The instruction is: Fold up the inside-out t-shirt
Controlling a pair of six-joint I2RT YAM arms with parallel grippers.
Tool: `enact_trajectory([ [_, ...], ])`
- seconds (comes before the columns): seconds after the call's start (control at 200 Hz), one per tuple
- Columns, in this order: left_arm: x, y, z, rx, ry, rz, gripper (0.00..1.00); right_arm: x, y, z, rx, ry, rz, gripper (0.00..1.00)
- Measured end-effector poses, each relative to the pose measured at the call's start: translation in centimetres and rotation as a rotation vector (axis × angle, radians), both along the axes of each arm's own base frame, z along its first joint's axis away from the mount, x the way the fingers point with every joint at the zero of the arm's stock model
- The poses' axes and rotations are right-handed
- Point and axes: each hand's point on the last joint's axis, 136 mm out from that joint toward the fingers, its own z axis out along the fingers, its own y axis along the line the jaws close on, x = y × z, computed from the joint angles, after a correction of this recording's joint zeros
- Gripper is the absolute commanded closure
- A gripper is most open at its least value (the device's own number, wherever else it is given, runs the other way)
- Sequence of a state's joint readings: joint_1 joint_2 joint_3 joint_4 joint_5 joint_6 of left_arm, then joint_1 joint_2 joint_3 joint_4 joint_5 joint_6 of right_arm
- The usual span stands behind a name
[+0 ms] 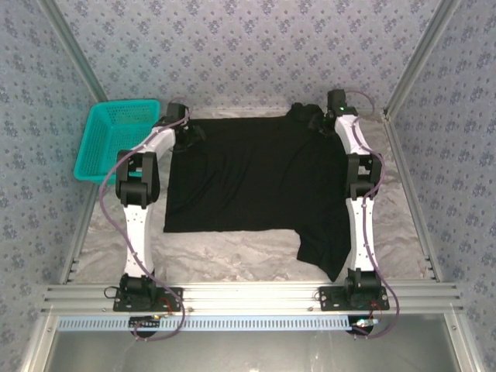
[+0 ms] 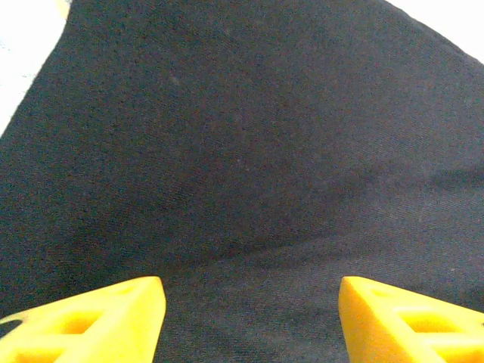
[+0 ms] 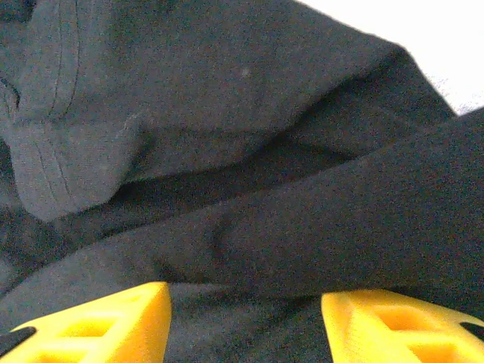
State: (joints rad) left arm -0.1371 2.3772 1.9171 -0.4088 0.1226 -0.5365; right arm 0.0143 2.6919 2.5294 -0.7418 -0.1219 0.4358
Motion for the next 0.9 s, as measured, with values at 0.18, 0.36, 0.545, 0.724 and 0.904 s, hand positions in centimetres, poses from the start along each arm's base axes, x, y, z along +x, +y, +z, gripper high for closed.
enact_trajectory([
  [0.18,-0.9,-0.4,0.7,-0.014,0.004,-0.019,0.31,-1.6,-0.1,0.4,-0.042,0.038,0.061,0.35],
  [0.36,-3.8,-0.6,4.8,-0.034,-0.036,-0.036,0.24,-7.7,0.1,4.3,-0.128,0.081,0.120,0.27],
  [0.545,-8.1,-0.3,11.1,-0.054,-0.158,-0.051,0.23,-16.0,1.7,10.8,-0.186,0.016,0.160,0.25],
  [0.724,-15.4,0.7,10.6,-0.047,-0.128,-0.051,0.24,-25.7,2.4,10.2,-0.217,0.085,0.181,0.25],
  [0.904,-21.1,1.4,6.0,-0.036,0.009,-0.057,0.25,-33.8,0.7,6.6,-0.193,0.208,0.136,0.25],
])
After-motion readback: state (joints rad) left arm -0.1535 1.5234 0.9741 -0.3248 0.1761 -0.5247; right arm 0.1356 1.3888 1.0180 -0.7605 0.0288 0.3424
